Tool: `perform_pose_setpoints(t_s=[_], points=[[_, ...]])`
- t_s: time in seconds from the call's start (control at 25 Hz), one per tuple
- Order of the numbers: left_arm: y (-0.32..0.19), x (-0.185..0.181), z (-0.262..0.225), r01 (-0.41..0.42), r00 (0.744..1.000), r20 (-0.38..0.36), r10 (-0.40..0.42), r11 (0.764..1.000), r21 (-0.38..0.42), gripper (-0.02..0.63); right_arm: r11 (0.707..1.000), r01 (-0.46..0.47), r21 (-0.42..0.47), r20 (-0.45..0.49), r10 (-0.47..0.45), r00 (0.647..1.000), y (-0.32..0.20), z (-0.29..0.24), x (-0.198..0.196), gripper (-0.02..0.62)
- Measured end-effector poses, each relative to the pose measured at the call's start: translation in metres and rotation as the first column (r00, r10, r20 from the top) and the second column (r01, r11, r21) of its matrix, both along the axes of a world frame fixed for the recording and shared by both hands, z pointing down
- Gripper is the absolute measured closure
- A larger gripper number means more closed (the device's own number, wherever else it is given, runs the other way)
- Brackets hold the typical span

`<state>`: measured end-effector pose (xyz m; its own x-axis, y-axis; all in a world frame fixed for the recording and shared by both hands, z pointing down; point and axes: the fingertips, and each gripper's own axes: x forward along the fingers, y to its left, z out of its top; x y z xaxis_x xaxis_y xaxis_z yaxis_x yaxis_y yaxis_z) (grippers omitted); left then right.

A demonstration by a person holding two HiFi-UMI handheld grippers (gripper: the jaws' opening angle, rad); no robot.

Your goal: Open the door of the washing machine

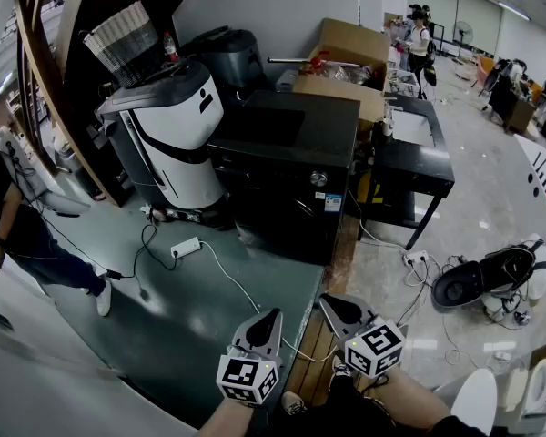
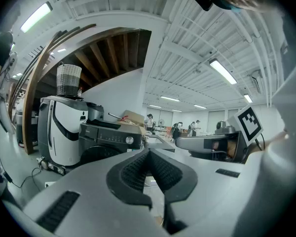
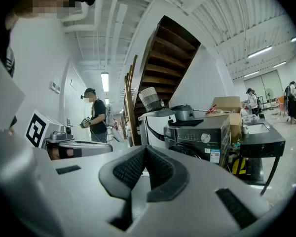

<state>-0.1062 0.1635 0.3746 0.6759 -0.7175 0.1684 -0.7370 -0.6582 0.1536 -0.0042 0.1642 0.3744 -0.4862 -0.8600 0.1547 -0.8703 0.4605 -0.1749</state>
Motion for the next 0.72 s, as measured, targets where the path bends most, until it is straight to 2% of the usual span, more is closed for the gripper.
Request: perform_pose_setpoints(t_s=[0.44, 0.72], points=[[-0.010, 0.008, -0.001, -0.014, 1.000, 0.001, 0.014, 1.000, 0.003, 0.589, 1.000, -0.009, 0.019, 0.039, 0.008, 0.999, -0.010, -0.004, 0.012, 0.578], [-0.026, 0.018, -0.004, 0.015, 1.000, -0.005, -0.015, 1.000, 0.011, 0.589, 0.999, 0.025, 0.028, 0.043, -0.026, 0.999, -0.029, -0.004, 0.026, 0.578]])
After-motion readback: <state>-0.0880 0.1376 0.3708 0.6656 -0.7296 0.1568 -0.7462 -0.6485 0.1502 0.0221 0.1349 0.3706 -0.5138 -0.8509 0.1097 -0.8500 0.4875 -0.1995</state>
